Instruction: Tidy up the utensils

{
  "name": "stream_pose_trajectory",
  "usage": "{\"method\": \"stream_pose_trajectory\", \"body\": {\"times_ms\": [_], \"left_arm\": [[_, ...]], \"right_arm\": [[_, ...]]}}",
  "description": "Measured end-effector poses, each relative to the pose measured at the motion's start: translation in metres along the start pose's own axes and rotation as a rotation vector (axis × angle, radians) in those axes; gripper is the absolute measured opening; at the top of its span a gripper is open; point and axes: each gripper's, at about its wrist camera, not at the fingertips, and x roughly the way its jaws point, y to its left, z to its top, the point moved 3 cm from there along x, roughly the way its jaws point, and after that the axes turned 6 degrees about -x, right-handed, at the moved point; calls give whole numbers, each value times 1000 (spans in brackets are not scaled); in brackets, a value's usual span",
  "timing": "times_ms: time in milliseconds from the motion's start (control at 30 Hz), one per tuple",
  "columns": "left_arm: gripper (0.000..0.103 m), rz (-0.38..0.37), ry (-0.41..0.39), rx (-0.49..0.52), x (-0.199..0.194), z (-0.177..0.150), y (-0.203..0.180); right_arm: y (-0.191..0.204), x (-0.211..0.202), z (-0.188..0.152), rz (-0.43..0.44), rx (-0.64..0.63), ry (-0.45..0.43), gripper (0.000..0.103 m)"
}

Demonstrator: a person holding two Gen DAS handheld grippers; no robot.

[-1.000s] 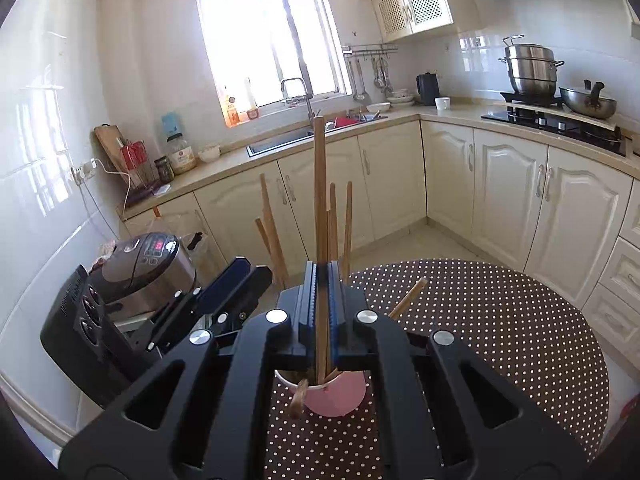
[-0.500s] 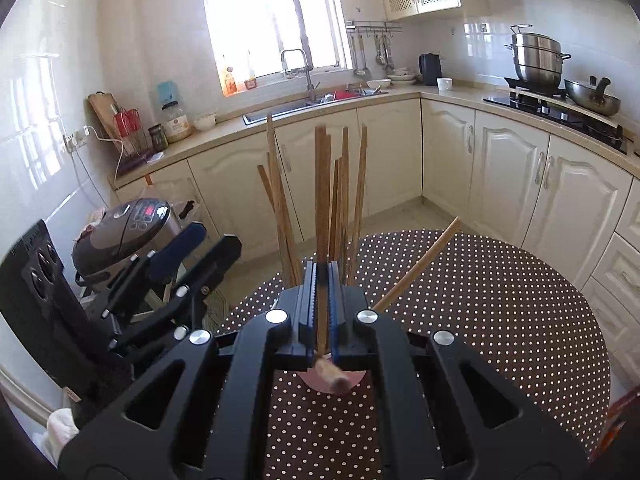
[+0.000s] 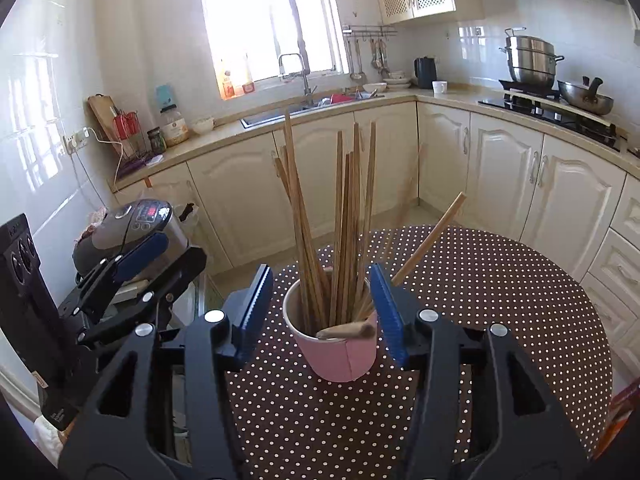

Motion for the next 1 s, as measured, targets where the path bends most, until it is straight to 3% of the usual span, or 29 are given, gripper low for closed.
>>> {"method": "stream_pose_trajectory", "body": {"times_ms": [367, 700, 900, 1000], "left_arm": [[64, 30, 6, -21, -73, 15, -7], [75, 48, -114, 42, -181, 23, -42], [79, 20, -174, 50, -247, 12, -57], [80, 41, -205, 69, -274, 5, -62]], "right_arm": [[19, -87, -2, -110, -26, -151, 51], [62, -179, -36, -227, -86, -272, 67], [87, -240, -61, -287, -97, -370, 77], [97, -264, -72, -307, -100, -400, 80]]}}
